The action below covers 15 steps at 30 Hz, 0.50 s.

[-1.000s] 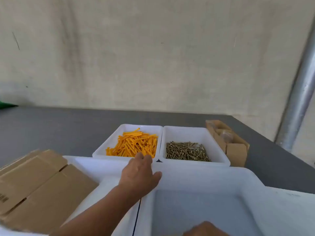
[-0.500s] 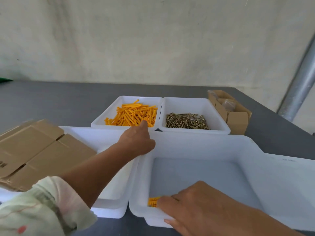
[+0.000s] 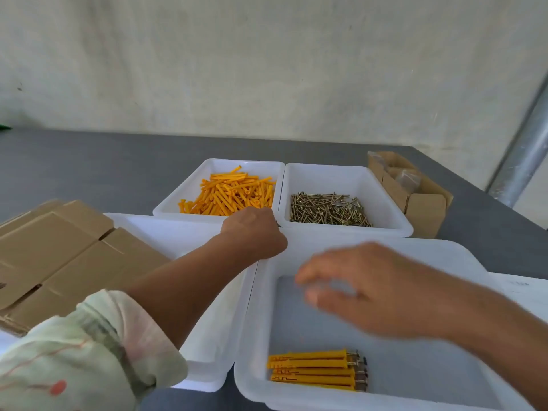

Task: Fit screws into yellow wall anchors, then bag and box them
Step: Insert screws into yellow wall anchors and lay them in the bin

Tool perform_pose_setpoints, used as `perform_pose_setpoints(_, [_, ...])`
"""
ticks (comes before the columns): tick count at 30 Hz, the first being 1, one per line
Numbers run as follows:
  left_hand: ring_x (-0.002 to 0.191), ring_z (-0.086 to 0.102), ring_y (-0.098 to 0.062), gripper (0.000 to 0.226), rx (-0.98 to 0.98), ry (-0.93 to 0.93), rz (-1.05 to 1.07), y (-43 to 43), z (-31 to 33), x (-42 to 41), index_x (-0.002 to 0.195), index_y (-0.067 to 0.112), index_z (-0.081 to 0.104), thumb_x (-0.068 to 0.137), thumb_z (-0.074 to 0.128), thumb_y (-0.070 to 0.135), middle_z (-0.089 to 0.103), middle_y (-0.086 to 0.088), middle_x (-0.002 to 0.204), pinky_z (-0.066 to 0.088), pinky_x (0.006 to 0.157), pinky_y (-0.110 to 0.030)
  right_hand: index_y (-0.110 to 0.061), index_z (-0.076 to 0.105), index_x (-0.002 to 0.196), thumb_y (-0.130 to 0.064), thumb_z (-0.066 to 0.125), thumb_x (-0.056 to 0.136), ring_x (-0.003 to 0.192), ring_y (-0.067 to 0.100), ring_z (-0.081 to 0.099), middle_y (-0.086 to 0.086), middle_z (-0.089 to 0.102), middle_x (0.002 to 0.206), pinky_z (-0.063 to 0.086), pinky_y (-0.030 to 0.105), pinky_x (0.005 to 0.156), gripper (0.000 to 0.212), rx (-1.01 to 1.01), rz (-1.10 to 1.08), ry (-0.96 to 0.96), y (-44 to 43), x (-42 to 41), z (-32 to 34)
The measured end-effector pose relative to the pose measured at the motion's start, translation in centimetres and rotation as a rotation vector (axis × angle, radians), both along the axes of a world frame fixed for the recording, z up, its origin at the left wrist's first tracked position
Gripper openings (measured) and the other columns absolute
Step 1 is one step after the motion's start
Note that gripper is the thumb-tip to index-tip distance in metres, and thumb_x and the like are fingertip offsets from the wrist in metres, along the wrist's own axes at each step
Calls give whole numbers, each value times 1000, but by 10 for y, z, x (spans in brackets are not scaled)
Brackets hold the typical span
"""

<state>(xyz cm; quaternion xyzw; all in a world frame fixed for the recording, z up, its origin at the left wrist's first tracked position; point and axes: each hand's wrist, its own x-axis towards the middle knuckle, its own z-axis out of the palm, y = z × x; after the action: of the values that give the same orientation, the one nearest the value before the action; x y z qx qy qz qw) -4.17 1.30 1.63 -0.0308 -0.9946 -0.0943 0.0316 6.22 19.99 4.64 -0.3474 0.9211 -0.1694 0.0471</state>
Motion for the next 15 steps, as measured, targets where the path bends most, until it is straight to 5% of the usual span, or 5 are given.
perform_pose_setpoints(3, [82,46,-21,17,19,26,-15,-3,-2,-1,93,19,44,85,56,30,40,5,76,32,57,-27,-35,40,143,-60,44,92,134,11,38,-11,43,145,36,32,106,57,136,-275,233,13,-59,-2])
perform_pose_setpoints(7, [76,44,-18,17,28,70,-16,-5,-6,-3,92,20,46,84,57,31,39,7,73,27,50,-24,-28,29,150,-63,36,95,139,20,32,-3,35,153,31,38,110,66,279,-374,213,28,-104,-33])
perform_pose_setpoints(11, [76,45,-18,20,33,104,-22,-6,-11,-6,99,19,50,86,56,33,40,7,73,26,49,-24,-30,45,131,-60,27,97,111,18,54,-9,56,122,38,36,86,49,256,-350,201,33,-117,-53])
perform_pose_setpoints(15, [77,46,-18,29,17,147,-11,-4,-16,-7,111,17,55,86,55,33,40,8,71,27,50,-24,-32,39,103,-55,29,99,85,13,47,-17,43,91,30,32,73,25,232,-284,245,34,-121,-58])
